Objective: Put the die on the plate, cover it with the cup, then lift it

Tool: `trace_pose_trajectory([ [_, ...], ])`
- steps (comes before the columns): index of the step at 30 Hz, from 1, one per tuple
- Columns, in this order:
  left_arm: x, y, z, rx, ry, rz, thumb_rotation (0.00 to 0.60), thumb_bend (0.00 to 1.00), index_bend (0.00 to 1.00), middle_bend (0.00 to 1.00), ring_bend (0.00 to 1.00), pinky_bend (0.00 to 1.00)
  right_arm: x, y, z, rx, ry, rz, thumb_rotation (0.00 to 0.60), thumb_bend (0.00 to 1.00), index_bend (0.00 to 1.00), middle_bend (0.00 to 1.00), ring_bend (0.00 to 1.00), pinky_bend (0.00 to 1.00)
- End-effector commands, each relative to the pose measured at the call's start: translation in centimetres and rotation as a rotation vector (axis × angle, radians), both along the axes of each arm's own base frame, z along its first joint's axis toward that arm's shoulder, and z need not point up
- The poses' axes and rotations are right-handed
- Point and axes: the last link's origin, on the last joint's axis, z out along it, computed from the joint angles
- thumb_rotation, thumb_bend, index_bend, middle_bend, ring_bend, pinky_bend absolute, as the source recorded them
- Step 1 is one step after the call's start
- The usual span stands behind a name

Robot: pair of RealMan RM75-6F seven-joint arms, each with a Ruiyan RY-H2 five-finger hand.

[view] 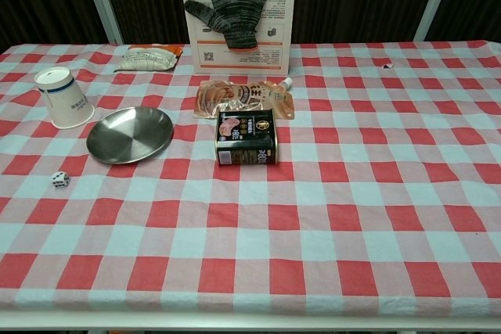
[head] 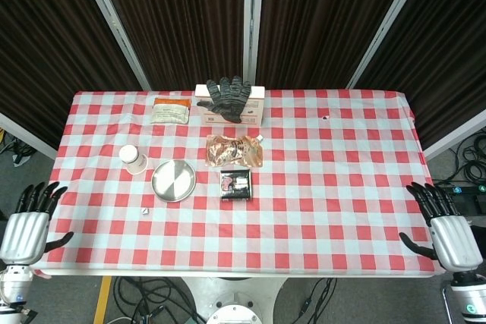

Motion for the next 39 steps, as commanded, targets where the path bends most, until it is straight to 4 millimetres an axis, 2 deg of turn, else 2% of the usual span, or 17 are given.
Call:
trace_pose_trajectory([
  [1,0.1,0.4,-0.4,-0.022,0.002,-0.010,0.600,0.12,0.14,0.08,0.03,0.00,-0.2,0.2,0.1,-0.004,-0.001,-0.003,0.600,0.14,0.08,0.07,0.00,0.00],
  [4,0.5,1.4,-1.2,-0.077,-0.008,-0.017,0.600,0.12,0.15,0.10,0.04,0.00,-0.1,0.1,0.2,-0.006,0.004,0.003,0.600,0.14,0.08,0.07,0.00,0.00],
  [7,1.1,3.0,-2.2,-0.133,0.001,-0.041,0.600,0.12,0.22,0.24,0.17,0.05,0.1,-0.2,0.2,-0.004,0.008,0.016,0.600,0.14,0.08,0.07,0.00,0.00],
  [8,1.4,3.7,-2.7,-0.157,0.008,-0.057,0.600,0.12,0.27,0.31,0.25,0.10,0.1,-0.3,0.3,-0.004,0.008,0.019,0.600,0.14,0.08,0.07,0.00,0.00],
  [9,1.8,4.3,-3.2,-0.172,0.007,-0.072,0.600,0.12,0.32,0.38,0.33,0.20,0.2,-0.3,0.3,-0.004,0.008,0.019,0.600,0.14,0.08,0.07,0.00,0.00],
  [12,2.6,5.7,-5.0,-0.251,-0.017,-0.102,0.600,0.12,0.43,0.63,0.60,0.58,0.1,-0.4,0.2,-0.001,0.005,0.016,0.600,0.14,0.08,0.07,0.00,0.00],
  [15,3.2,7.2,-6.9,-0.341,-0.053,-0.116,0.600,0.12,0.43,0.71,0.69,0.75,0.0,-0.4,0.2,-0.001,0.007,0.008,0.600,0.14,0.08,0.07,0.00,0.00],
  [18,3.5,8.4,-8.7,-0.409,-0.069,-0.118,0.600,0.13,0.44,0.76,0.75,0.84,-0.1,-0.5,0.2,-0.001,0.009,0.001,0.600,0.14,0.08,0.07,0.00,0.00],
  [23,3.8,10.0,-11.1,-0.474,-0.087,-0.100,0.600,0.16,0.45,0.81,0.80,0.89,0.0,-0.7,0.3,-0.001,0.013,0.001,0.600,0.14,0.08,0.07,0.00,0.00],
  [29,3.1,11.0,-13.3,-0.511,-0.091,-0.032,0.600,0.21,0.47,0.83,0.81,0.90,0.0,-0.8,0.2,0.002,0.016,-0.003,0.600,0.14,0.08,0.07,0.00,0.00],
  [39,2.4,11.4,-14.0,-0.489,-0.109,0.018,0.600,0.27,0.47,0.84,0.82,0.90,-0.1,-0.9,0.1,0.006,0.017,-0.008,0.600,0.14,0.08,0.07,0.00,0.00],
])
